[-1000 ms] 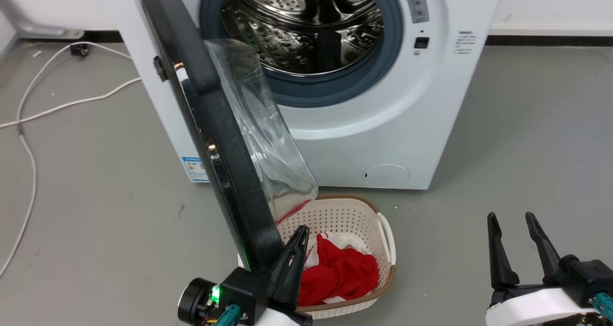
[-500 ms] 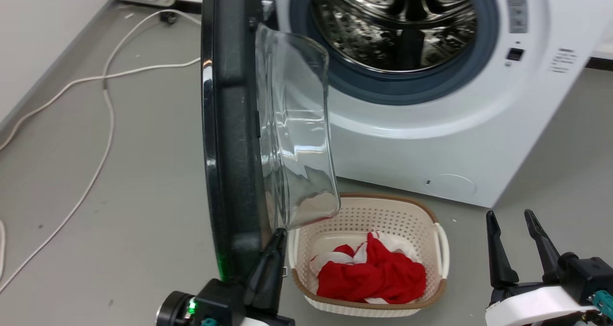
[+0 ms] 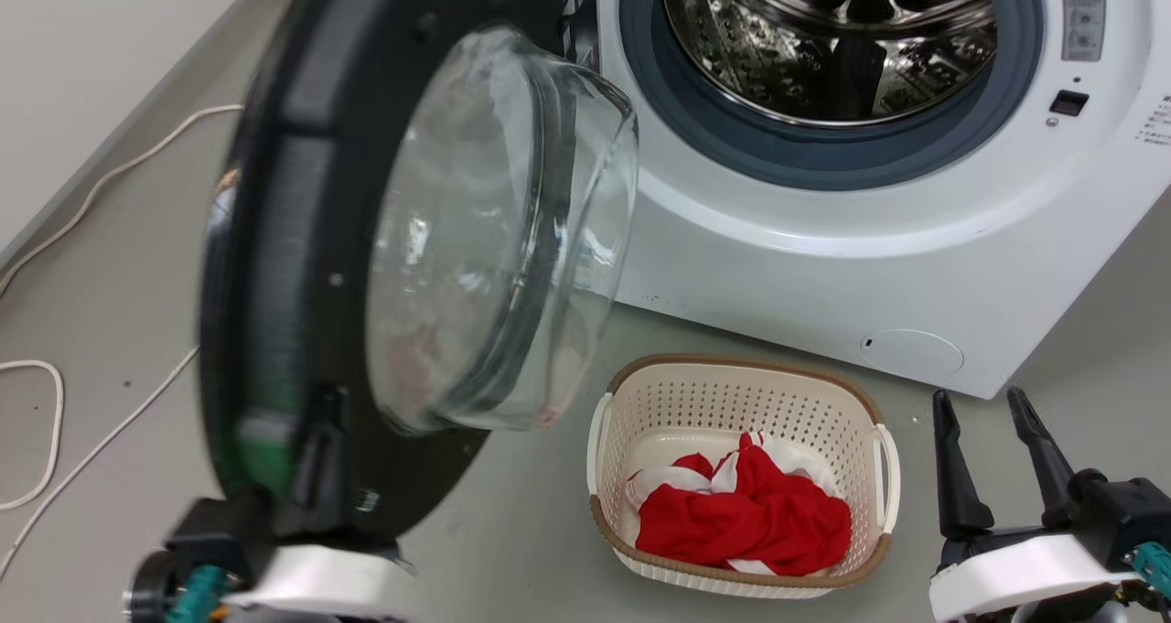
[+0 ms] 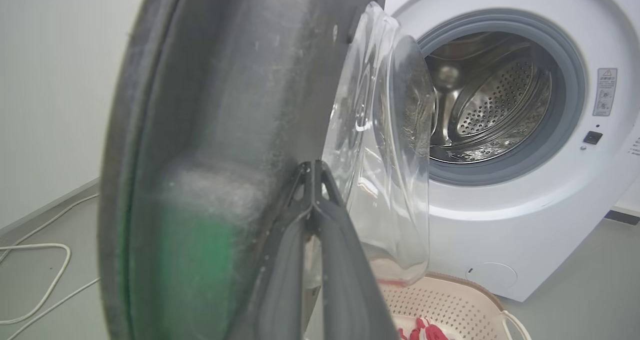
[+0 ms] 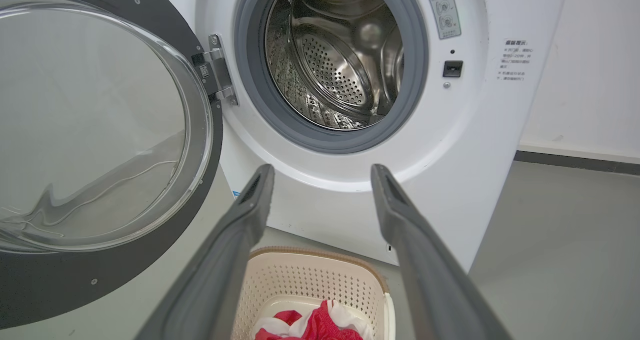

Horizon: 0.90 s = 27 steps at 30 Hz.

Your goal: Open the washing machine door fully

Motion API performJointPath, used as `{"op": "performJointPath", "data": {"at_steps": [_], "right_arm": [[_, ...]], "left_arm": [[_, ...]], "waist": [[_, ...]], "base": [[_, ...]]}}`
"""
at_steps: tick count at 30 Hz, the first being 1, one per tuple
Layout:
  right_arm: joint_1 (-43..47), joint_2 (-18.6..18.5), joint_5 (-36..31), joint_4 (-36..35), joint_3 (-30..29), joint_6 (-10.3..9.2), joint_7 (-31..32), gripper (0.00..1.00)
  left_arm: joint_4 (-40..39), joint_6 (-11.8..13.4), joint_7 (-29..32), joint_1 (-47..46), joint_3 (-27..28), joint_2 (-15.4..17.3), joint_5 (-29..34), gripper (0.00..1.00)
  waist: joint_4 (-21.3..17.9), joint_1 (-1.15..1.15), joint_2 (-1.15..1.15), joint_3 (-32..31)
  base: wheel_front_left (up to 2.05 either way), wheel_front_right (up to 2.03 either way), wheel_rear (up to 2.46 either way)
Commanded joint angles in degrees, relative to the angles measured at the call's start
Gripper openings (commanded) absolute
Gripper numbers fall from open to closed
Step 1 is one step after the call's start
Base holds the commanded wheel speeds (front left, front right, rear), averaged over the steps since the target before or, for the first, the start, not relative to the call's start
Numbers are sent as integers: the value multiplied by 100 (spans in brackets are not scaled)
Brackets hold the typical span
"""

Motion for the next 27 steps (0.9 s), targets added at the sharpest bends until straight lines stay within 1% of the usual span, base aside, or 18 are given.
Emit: {"op": "performJointPath", "data": {"at_steps": [1, 4, 9, 14, 16, 21, 27], "right_arm": [[-85, 7, -76, -43, 3, -3, 19, 100], [-110, 6, -124, -89, -15, -4, 33, 100], [-150, 5, -149, -154, -71, -4, 87, 100], [-186, 5, -167, -194, -93, -4, 121, 100], [-244, 5, -201, -217, -108, -4, 141, 100], [-273, 6, -223, -237, -119, -4, 149, 100], [-282, 6, -222, -215, -114, -4, 170, 100]], "left_arm": [[122, 36, -99, -183, 266, 83, -135, 0], [392, 26, -217, -358, 570, 182, -297, 0], [925, -73, -365, -738, 995, 432, -510, 0], [1621, -163, -502, -1107, 1425, 717, -722, 0], [2096, -268, -614, -1338, 1625, 857, -847, 0], [2932, -461, -790, -1732, 1917, 1133, -967, 0], [3603, -682, -891, -2036, 2014, 1287, -898, 0]], "waist": [[-20, 0, 0, 53], [-57, 0, 0, 124], [-137, 0, 0, 250], [-212, 0, 0, 336], [-251, 0, 0, 391], [-301, 0, 0, 447], [-355, 0, 0, 425]], "base": [[0, 0, 0], [0, 0, 0], [0, 0, 0], [0, 0, 0], [0, 0, 0], [0, 0, 0], [0, 0, 0]]}}
